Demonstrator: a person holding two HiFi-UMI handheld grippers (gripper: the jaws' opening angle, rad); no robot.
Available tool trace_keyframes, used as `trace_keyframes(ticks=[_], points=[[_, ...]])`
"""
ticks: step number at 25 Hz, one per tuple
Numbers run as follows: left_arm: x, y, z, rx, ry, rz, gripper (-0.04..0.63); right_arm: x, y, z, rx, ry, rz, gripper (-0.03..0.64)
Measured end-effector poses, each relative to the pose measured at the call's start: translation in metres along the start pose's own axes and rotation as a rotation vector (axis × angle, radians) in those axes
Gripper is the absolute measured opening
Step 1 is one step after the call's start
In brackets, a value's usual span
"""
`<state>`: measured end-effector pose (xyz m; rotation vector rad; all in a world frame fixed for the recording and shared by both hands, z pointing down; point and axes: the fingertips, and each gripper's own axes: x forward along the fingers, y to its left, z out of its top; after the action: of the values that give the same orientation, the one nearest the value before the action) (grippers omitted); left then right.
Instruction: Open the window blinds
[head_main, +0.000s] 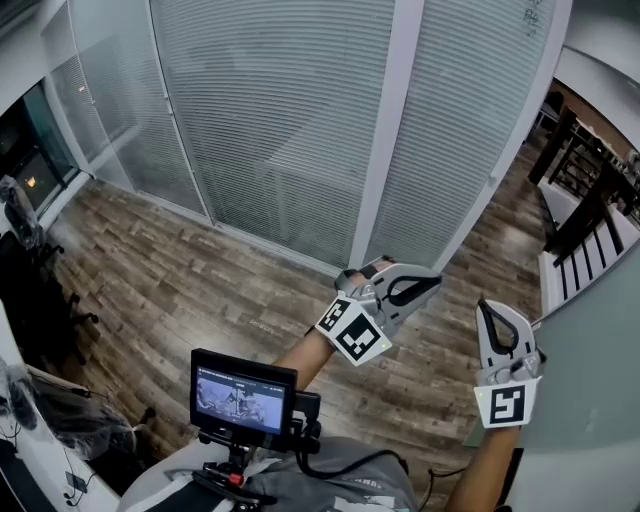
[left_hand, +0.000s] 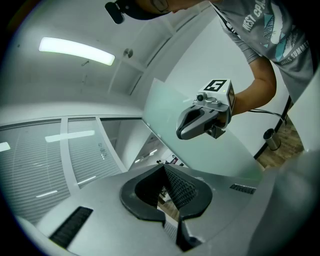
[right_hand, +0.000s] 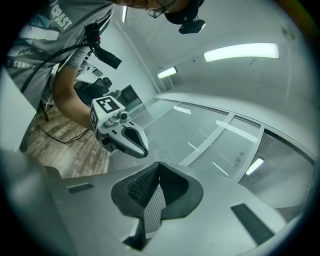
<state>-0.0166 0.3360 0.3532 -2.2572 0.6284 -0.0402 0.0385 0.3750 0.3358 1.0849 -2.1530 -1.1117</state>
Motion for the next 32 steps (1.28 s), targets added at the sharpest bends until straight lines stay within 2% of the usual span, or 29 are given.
trace_keyframes(ticks=[8,12,18,23,27,32], points=[[-0.013,0.005,-0.023,-0.034,-0.032,-0.015,0.004,0.017,0.019,-0.003,0.014,0.067,-0.017,0.002],[0.002,0.008,-0.031,-0.061,-0.053,-0.028,0.003,0.015,0.013,-0.011,0.011,0.077,-0.025,0.002],[0.057,0.001,-0.050,-0.067,-0.048,-0.070,0.003,0.018,-0.017,-0.066,0.039,0.115,-0.042,0.002],[0.114,0.017,-0.086,-0.059,-0.010,-0.096,0.003,0.055,-0.049,-0.122,0.087,0.096,-0.038,0.002],[0.164,0.028,-0.106,-0.054,0.015,-0.070,0.003,0.069,-0.081,-0.166,0.093,0.054,-0.029,0.002],[0.216,0.033,-0.111,-0.033,0.037,-0.056,0.004,0.073,-0.123,-0.205,0.082,0.020,-0.029,0.002]])
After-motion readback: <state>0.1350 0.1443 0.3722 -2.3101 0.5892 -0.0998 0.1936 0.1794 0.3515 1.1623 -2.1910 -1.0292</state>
